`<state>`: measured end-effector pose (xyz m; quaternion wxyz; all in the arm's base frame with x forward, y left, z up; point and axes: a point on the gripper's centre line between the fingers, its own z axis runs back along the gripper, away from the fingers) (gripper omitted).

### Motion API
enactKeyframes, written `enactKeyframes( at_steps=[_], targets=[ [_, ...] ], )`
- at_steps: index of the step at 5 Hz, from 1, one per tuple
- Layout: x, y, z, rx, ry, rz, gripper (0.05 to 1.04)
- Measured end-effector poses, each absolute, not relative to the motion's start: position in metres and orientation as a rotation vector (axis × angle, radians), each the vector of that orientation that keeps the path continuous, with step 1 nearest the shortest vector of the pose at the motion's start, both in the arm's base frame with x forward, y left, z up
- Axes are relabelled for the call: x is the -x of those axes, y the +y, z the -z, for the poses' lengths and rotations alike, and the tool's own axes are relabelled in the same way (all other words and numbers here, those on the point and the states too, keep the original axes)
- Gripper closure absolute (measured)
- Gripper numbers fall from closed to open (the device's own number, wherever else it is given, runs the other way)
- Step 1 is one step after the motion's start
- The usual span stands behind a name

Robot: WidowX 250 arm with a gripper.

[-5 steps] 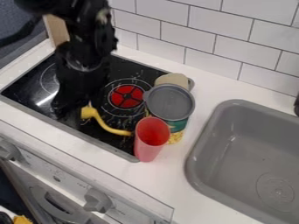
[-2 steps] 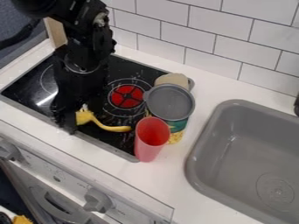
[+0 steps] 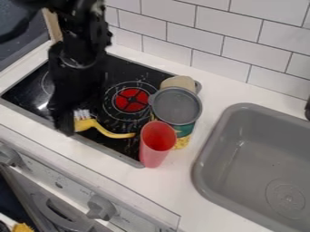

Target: Move a yellow brush to the right lower side of the stove

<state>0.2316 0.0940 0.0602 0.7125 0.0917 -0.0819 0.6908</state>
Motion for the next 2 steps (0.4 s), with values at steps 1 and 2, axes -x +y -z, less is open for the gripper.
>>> enactKeyframes(
  at_steps=[1, 2],
  targets=[
    [-0.229, 0.097, -0.065, -0.241, -0.177, -1.546, 0.078],
    [-0.230, 0.096, -0.091, -0.245, -0.270, -1.554, 0.080]
  ],
)
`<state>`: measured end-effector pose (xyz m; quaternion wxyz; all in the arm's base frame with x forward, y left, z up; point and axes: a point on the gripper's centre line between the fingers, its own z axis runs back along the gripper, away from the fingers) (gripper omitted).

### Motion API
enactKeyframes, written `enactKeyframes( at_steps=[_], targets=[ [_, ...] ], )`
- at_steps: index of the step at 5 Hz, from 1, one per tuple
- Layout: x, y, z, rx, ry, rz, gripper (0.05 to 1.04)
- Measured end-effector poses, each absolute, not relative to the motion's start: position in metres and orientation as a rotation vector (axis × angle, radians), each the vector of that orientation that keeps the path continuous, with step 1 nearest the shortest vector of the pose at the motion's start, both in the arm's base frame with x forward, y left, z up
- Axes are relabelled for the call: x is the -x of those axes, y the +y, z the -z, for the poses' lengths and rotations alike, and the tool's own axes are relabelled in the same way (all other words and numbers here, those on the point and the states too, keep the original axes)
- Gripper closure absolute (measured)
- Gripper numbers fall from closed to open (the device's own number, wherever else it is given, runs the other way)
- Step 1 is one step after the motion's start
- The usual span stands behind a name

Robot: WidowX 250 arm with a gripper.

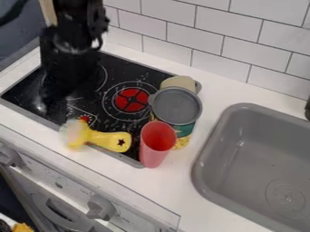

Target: Move a yellow brush to the right lower side of the stove

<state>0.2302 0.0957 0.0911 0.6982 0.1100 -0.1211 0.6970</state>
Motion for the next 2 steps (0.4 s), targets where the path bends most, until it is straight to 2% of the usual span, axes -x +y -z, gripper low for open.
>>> enactKeyframes(
  at_steps=[1, 2],
  targets=[
    [-0.229, 0.097, -0.117, -0.221, -0.323, -1.555, 0.083],
    [-0.228, 0.091, -0.137, -0.158, -0.344, -1.531, 0.083]
  ],
)
